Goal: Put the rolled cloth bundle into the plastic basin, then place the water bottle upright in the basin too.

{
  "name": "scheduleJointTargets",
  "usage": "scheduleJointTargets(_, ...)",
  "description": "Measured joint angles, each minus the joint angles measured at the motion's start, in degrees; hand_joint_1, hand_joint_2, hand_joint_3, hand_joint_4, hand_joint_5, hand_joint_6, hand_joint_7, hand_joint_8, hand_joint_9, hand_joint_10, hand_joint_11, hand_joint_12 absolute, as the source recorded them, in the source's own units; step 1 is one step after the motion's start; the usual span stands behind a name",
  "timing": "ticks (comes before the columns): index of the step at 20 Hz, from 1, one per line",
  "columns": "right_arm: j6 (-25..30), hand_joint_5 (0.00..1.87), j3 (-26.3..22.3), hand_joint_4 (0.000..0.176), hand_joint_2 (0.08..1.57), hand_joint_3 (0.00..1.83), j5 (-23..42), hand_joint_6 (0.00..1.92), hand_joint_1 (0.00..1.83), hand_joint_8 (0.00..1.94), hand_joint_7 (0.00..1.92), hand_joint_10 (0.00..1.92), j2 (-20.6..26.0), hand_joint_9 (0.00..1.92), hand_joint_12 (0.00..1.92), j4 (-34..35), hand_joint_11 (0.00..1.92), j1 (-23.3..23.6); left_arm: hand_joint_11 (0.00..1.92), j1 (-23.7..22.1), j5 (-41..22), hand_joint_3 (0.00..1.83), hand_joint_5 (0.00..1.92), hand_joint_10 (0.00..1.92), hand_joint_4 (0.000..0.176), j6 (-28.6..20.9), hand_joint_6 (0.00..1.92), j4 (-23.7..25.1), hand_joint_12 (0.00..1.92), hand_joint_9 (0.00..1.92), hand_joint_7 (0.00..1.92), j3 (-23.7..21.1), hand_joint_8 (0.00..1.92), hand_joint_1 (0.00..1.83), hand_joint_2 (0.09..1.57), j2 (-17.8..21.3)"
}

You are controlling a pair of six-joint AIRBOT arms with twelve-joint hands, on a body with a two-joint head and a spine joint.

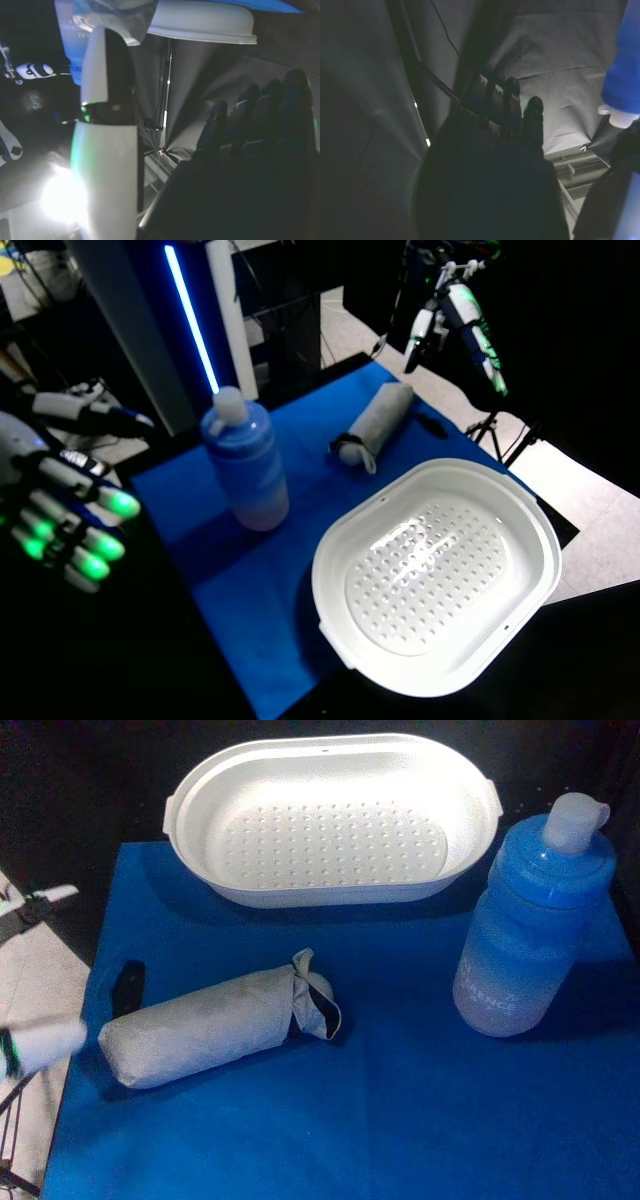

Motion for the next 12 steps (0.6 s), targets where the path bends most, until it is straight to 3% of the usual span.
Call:
scheduleJointTargets(2,0.0,0.44,0.04,0.0,1.34,0.01,-0.28,0.0,0.06,0.0,0.37,0.03,-0.02,0.29,0.82,-0.02,0.0,0.0,0.1,0.0,-0.07,0.0,0.15,0.02,0.176,-0.37,0.0,0.68,0.04,0.09,0.12,0.0,0.01,0.23,1.0,0.09)
scheduleJointTargets(4,0.0,0.44,0.04,0.0,1.34,0.01,-0.46,0.0,0.06,0.0,0.37,0.03,-0.02,0.29,0.82,0.02,0.0,0.0,0.06,-0.7,0.17,0.0,0.16,0.0,0.176,-0.42,0.0,1.73,0.03,0.06,0.1,0.0,0.0,0.4,0.92,0.52)
scheduleJointTargets(7,0.0,0.44,0.22,0.0,1.34,0.0,-0.79,0.0,0.06,0.0,0.37,0.02,-0.15,0.29,0.82,-0.04,0.0,0.2,0.05,-2.99,0.0,0.0,0.13,0.0,0.176,-0.46,0.0,5.75,0.03,0.01,0.03,-0.09,0.0,0.54,0.84,2.1)
scheduleJointTargets(9,0.0,0.44,0.52,0.0,1.34,0.0,-0.98,0.0,0.06,0.0,0.37,0.02,-0.63,0.29,0.82,0.04,0.0,0.22,0.07,-4.59,0.42,0.0,0.08,0.0,0.176,-0.44,0.0,9.11,0.06,0.0,0.0,-0.68,0.0,0.74,0.74,3.17)
scheduleJointTargets(12,0.02,0.44,1.07,0.0,1.34,0.0,-1.55,0.0,0.06,0.0,0.37,0.02,-1.09,0.29,0.82,-0.15,0.0,0.24,0.18,-7.87,2.84,0.0,0.1,0.0,0.176,-0.44,0.0,15.06,0.12,0.0,0.01,-0.72,0.0,0.77,0.69,4.79)
